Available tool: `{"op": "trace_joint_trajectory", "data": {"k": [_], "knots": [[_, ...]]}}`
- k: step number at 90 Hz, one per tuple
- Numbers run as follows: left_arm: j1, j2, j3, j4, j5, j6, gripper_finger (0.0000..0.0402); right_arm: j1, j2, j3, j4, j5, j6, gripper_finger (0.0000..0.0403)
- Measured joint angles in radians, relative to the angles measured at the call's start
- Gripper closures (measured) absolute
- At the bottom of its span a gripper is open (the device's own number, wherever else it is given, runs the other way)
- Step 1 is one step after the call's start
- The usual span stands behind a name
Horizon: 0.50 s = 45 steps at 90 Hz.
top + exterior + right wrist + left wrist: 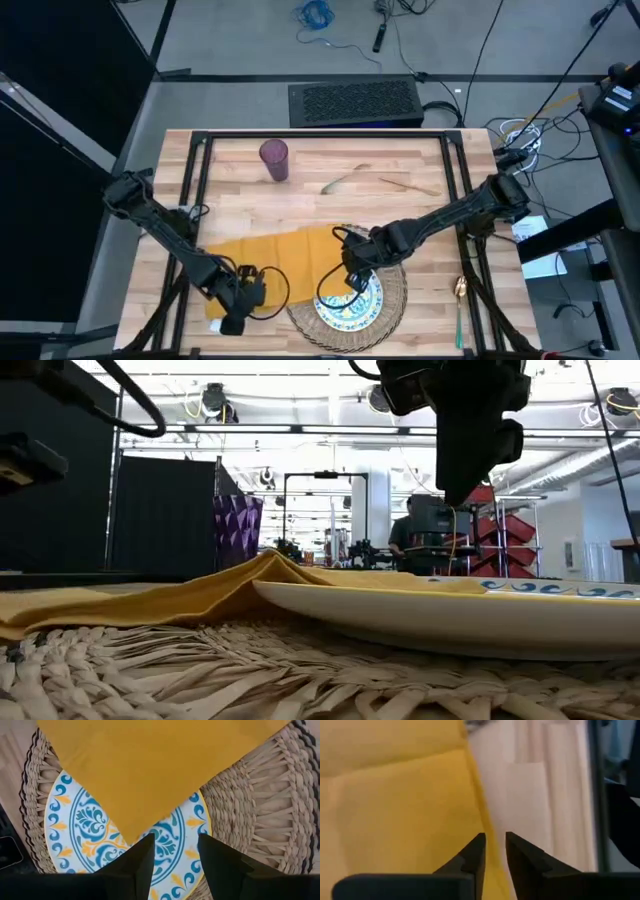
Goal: Set table place
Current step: Fold the yellow table napkin
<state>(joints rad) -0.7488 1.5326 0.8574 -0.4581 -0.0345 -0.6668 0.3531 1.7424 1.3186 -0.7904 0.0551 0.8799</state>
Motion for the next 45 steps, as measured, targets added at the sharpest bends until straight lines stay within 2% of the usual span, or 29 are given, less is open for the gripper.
{"op": "trace_joint_trajectory", "data": {"k": [13, 23, 45], "knots": [[0.01, -0.006, 0.002, 0.004, -0.095, 0.0, 0.0341, 0.0, 0.0, 0.0, 0.053, 0.006, -0.059, 0.0264], [0.009, -0.044, 0.013, 0.037, -0.233, 0.022, 0.0341, -0.002, 0.0, 0.0, 0.101, 0.029, -0.086, 0.0264], [0.011, -0.159, -0.002, 0.039, -0.473, 0.071, 0.0341, -0.022, 0.019, 0.0, 0.18, 0.2, -0.173, 0.0264]]}}
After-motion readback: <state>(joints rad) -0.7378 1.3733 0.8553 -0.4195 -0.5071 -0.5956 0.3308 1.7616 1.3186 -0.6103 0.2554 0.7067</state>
